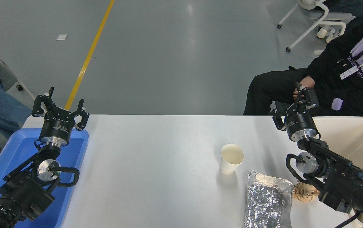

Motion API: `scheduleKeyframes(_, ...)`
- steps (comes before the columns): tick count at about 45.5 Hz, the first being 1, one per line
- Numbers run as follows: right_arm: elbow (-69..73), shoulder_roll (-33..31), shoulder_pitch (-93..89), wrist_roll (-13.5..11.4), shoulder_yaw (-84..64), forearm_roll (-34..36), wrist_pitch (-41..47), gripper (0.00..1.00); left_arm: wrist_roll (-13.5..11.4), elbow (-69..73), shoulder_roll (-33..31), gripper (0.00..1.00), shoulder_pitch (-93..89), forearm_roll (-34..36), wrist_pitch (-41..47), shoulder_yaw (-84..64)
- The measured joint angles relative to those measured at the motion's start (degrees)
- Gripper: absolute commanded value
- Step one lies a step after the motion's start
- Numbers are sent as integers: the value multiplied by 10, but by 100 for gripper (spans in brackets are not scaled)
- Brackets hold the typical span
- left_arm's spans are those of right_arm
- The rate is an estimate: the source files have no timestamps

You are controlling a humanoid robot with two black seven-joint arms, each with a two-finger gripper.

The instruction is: Pick up paper cup place in dustbin

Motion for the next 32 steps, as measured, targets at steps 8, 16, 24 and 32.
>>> scheduleKeyframes(8, -1, 0, -1, 0, 0, 0, 0, 100, 0, 0, 0, 99, 0, 0, 0, 0)
scheduleKeyframes(16, -1, 0, -2, 0, 0, 0, 1, 100, 0, 0, 0, 99, 0, 0, 0, 0)
scheduleKeyframes(24, -1, 0, -2, 0, 0, 0, 1, 100, 0, 0, 0, 99, 0, 0, 0, 0)
scheduleKeyframes(32, -1, -1, -2, 0, 0, 1, 1, 100, 0, 0, -1, 99, 0, 0, 0, 0)
